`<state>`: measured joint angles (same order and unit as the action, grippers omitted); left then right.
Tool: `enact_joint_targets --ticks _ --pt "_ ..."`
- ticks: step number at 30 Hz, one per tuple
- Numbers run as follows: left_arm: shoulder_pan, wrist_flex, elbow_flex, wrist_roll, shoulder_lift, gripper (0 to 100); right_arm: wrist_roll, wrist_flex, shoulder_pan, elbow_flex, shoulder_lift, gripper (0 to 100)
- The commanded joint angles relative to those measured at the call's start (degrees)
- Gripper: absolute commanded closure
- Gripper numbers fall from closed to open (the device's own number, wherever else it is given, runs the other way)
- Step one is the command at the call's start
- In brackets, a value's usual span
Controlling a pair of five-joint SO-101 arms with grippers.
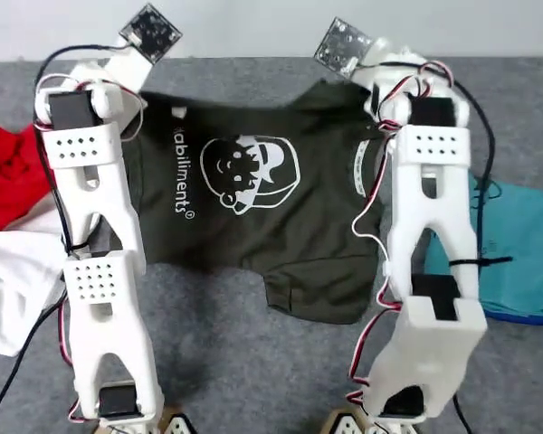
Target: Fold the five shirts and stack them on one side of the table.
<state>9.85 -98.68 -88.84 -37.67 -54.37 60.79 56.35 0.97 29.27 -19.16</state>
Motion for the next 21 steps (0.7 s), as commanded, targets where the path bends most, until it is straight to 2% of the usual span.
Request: enact_joint_targets --ticks 1,15,21 --pt "1.23 -1.93 -1.54 -0.26 0.53 99 0.26 11.12 -0.22 3.96 6.64 98.8" --pt "4.4 -2.02 19.21 -0.35 1.14 99 0.18 43.47 0.13 3.96 10.15 98.7" --pt "4.4 -2.02 29.32 -2.11 4.84 99 -2.37 46.64 -0.13 3.6 10.24 98.7"
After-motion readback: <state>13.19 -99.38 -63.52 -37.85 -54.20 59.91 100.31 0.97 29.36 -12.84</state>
